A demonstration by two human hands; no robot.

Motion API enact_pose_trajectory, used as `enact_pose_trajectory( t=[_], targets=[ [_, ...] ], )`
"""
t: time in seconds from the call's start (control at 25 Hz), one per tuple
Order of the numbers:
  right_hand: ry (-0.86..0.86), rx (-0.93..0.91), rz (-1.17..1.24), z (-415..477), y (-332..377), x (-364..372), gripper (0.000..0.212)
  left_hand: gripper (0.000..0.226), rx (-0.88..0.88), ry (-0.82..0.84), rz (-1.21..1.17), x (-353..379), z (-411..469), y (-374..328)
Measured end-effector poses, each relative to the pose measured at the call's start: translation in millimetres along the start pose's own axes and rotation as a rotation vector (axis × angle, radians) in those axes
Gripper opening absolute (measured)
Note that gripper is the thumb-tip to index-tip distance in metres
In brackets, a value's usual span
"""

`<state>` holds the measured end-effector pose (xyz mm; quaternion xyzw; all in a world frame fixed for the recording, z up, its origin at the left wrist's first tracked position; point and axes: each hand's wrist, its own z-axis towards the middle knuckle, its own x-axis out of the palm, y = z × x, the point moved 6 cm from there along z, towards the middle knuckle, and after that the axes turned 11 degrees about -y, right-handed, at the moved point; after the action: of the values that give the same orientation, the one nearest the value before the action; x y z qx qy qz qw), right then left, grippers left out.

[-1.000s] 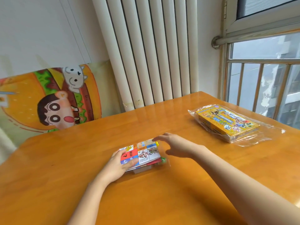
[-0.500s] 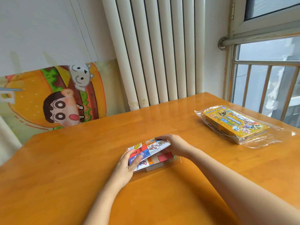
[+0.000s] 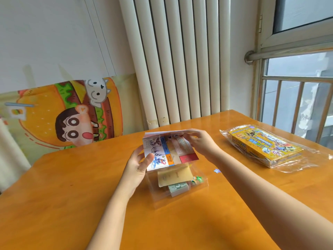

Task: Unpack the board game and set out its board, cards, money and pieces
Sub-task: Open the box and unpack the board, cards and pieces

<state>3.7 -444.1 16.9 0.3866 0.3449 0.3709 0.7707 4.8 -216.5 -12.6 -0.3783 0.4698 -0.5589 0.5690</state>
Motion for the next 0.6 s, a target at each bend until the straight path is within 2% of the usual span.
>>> enact_pose_trajectory(
  t=[0.08, 0.16, 0.2, 0.28, 0.36, 0.44, 0.52, 0.6],
  targets=[
    [0.005, 0.014, 0.023, 1.2, 7.7, -0.8, 0.023, 0.043, -0.037, -0.006, -0.102, 3.1, 3.0, -13.9],
    [0.020, 0.007, 0.045, -0.4, 13.3, -0.9, 0.023, 0.017, -0.166, -0.085, -0.202, -2.7, 5.9, -15.9],
    [0.035, 0.004, 0.043, -2.2, 15.0, -0.6, 0.022, 0.013, -0.254, -0.114, -0.271, -6.3, 6.5, -12.5],
    [0.059, 0.016, 0.021, -6.3, 15.5, 2.4, 0.021, 0.033, -0.414, -0.088, -0.409, -8.1, 4.9, -7.9],
    [0.061, 0.016, 0.003, -9.8, 17.9, 6.9, 0.024, 0.051, -0.483, -0.023, -0.435, -7.3, 3.6, -6.8],
    [0.074, 0.005, 0.023, -11.5, 21.9, 11.6, 0.030, 0.038, -0.466, -0.027, -0.387, -7.8, 4.8, -7.1],
    [0.129, 0.057, 0.158, -12.3, 22.3, 18.0, 0.038, 0.019, -0.438, -0.127, -0.353, -14.6, 10.6, -9.1],
    [0.113, 0.158, 0.242, -10.3, 18.0, 19.8, 0.043, 0.014, -0.383, -0.235, -0.385, -24.5, 17.5, -15.1]
  ],
)
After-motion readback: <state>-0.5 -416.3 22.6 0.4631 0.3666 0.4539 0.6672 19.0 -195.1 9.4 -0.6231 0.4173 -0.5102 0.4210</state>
